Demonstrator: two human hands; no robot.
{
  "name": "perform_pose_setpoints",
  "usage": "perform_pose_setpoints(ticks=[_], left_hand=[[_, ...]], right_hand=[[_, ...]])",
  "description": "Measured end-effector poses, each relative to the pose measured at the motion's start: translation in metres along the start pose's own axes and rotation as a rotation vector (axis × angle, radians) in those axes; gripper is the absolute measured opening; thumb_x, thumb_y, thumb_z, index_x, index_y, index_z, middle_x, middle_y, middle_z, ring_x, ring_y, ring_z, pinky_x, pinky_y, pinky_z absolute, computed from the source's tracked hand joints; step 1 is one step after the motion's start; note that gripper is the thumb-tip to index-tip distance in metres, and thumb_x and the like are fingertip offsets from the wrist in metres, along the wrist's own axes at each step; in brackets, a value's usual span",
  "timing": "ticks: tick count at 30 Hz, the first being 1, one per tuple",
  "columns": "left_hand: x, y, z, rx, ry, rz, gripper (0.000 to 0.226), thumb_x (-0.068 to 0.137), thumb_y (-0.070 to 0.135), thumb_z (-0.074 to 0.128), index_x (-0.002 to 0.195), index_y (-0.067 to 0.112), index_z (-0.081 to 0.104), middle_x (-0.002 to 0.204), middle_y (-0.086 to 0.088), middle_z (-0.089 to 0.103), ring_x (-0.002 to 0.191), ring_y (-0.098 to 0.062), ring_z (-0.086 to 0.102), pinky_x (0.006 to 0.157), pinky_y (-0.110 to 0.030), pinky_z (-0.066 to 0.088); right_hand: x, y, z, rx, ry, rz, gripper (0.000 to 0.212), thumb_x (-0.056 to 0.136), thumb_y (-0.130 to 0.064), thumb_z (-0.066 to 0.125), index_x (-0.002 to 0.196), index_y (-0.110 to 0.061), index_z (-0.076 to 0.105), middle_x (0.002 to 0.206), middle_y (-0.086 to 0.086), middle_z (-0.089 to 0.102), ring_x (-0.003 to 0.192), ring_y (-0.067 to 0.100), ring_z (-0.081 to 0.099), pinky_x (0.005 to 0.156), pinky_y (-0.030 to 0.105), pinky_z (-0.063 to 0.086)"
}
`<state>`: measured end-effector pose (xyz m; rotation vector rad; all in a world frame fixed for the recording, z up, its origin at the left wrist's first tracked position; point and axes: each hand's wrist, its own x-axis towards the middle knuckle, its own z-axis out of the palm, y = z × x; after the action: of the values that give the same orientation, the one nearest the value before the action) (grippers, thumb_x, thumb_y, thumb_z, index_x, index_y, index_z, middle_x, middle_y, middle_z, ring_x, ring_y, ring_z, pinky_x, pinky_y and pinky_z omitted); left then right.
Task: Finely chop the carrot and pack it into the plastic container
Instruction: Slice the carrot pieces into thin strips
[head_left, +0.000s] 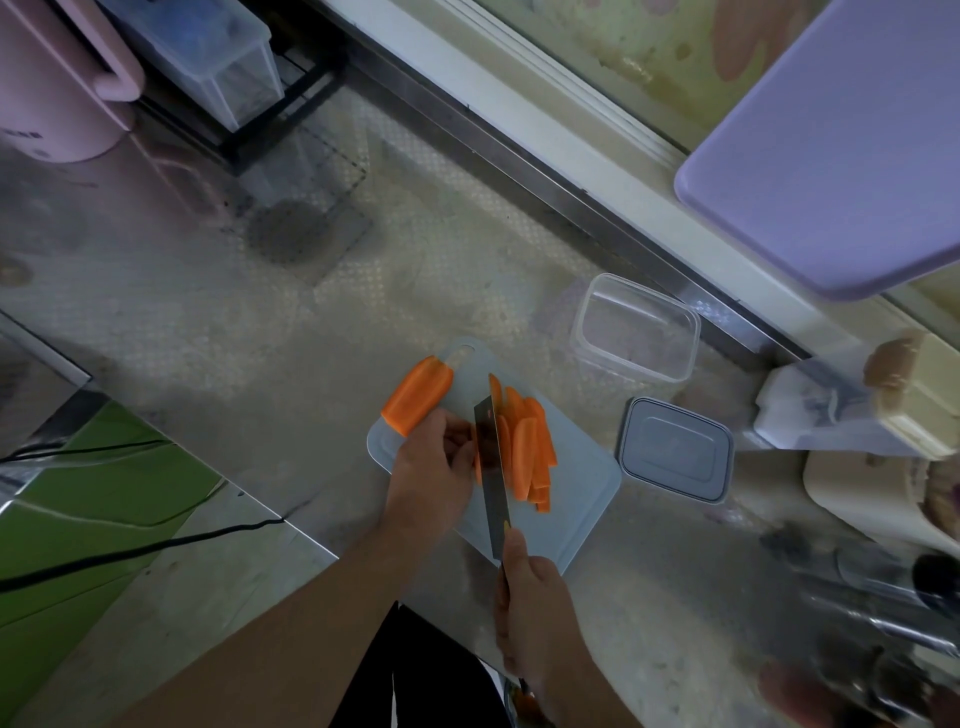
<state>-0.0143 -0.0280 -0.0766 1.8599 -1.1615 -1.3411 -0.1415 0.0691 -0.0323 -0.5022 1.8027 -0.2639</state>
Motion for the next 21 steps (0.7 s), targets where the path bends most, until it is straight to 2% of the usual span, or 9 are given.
perform_pose_setpoints(ticks=[3,4,7,10,16,21], left_hand=[[0.001,0.000,0.000,-0.007,-0.001,0.002,0.016,0.099,0.013,0.067,0.099,0.028,0.062,0.087,0.010,0.070,0.083,-0.001,0.065,0.077,-0.020,0.051],[0.001,0.000,0.000,-0.002,-0.004,-0.002,0.016,0.098,0.013,0.067,0.099,0.028,0.062,0.086,0.010,0.069,0.082,-0.001,0.064,0.077,-0.020,0.051],[0.002,0.001,-0.001,0.000,-0.013,-0.020,0.017,0.098,0.013,0.067,0.098,0.029,0.062,0.085,0.009,0.069,0.081,-0.001,0.064,0.077,-0.022,0.053],[0.002,0.002,-0.002,0.001,-0.030,-0.038,0.020,0.098,0.012,0.066,0.097,0.032,0.062,0.085,0.011,0.071,0.082,0.001,0.065,0.077,-0.020,0.051],[0.004,0.000,-0.002,0.005,-0.034,-0.041,0.020,0.098,0.011,0.067,0.099,0.030,0.062,0.089,0.012,0.072,0.084,0.001,0.067,0.081,-0.023,0.055],[0.005,-0.004,0.001,-0.013,-0.014,-0.035,0.020,0.096,0.007,0.066,0.099,0.027,0.063,0.087,0.012,0.070,0.081,0.001,0.065,0.078,-0.020,0.050]], right_hand=[[0.001,0.004,0.000,0.000,0.031,0.013,0.071,0.077,-0.092,0.038,0.061,-0.024,0.052,0.047,-0.010,0.046,0.052,0.015,0.044,0.058,0.028,0.033],[0.001,0.004,0.000,0.003,0.033,0.018,0.071,0.075,-0.092,0.038,0.061,-0.024,0.052,0.046,-0.010,0.046,0.052,0.015,0.044,0.057,0.028,0.033],[0.002,-0.002,0.001,-0.005,0.031,0.025,0.063,0.092,-0.078,0.039,0.062,-0.023,0.051,0.046,-0.011,0.044,0.051,0.014,0.042,0.056,0.027,0.032],[0.003,-0.017,0.002,-0.001,0.009,0.025,0.058,0.101,-0.066,0.036,0.062,-0.025,0.049,0.049,-0.010,0.044,0.050,0.012,0.042,0.053,0.026,0.030],[0.012,-0.048,0.009,0.069,-0.022,-0.074,0.056,0.107,-0.054,0.034,0.061,-0.021,0.040,0.049,-0.007,0.034,0.042,0.008,0.031,0.046,0.024,0.028],[0.021,-0.051,0.009,0.147,0.017,-0.165,0.053,0.104,-0.054,0.041,0.060,-0.024,0.041,0.054,-0.004,0.034,0.048,0.012,0.030,0.049,0.029,0.026]])
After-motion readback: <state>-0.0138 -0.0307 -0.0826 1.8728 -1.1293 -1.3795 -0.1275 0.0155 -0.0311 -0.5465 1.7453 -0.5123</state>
